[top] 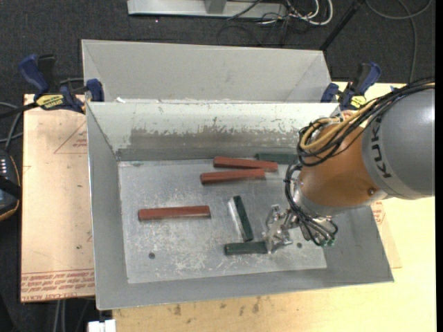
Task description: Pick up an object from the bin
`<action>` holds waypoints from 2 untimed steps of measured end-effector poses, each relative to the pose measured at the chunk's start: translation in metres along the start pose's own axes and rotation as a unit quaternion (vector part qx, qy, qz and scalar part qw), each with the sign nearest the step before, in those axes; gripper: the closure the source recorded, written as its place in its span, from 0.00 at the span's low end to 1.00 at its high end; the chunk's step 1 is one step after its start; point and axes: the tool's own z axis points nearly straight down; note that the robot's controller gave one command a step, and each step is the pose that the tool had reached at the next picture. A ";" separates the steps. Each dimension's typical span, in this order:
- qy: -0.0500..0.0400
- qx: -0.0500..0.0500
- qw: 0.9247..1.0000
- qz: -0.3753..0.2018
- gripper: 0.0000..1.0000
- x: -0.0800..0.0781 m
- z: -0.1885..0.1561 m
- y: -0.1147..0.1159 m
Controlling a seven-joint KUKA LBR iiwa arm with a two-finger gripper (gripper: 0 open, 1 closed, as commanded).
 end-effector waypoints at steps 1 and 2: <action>-0.013 0.000 1.000 0.000 0.00 -0.005 0.002 0.002; -0.011 0.000 1.000 -0.001 0.00 -0.005 0.002 0.002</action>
Offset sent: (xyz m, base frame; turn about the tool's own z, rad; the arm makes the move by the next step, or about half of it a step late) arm 0.0000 0.0000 0.0000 0.0000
